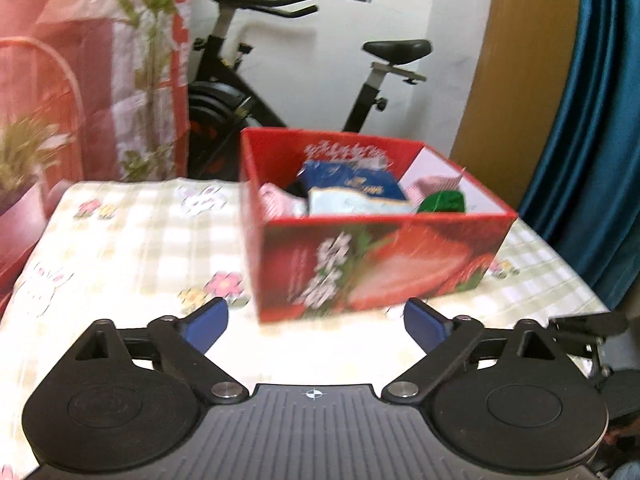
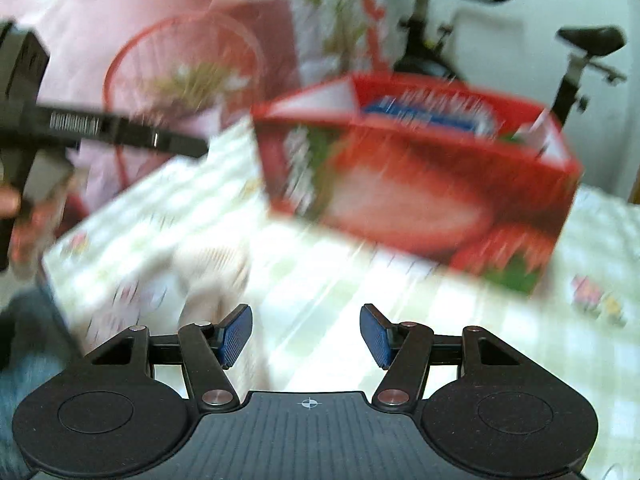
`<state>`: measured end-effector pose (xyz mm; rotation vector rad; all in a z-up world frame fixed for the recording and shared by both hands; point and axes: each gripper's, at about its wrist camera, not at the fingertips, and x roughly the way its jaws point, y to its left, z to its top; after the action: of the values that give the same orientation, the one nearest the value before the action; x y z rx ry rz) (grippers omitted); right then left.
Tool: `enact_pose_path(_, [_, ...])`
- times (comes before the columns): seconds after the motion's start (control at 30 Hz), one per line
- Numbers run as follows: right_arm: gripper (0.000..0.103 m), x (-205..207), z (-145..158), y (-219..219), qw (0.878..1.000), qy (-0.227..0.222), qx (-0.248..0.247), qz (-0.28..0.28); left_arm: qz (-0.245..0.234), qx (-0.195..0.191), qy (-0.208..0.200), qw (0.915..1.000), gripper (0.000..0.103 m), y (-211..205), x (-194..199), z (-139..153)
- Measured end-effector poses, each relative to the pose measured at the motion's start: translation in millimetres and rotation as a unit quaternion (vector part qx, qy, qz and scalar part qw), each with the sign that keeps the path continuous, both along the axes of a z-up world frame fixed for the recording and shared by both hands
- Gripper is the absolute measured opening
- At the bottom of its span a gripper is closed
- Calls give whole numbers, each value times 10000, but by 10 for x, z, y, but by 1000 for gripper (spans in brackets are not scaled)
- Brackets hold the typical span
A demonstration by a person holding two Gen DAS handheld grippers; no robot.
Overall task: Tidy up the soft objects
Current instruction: 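Move the right tool down to the cream knitted towel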
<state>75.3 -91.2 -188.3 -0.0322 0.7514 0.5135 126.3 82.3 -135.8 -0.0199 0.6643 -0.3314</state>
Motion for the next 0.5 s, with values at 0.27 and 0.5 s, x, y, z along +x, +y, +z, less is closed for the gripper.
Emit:
enact_pose_path(0.27, [59,-66,-146,169,9969,561,-329,446,289,235,2,9993,103,69,-81,-134])
enact_pose_path(0.5, [60,-22,-218,174,9946,757,-342,629,609,318,251,9973,103,71,-25,-251])
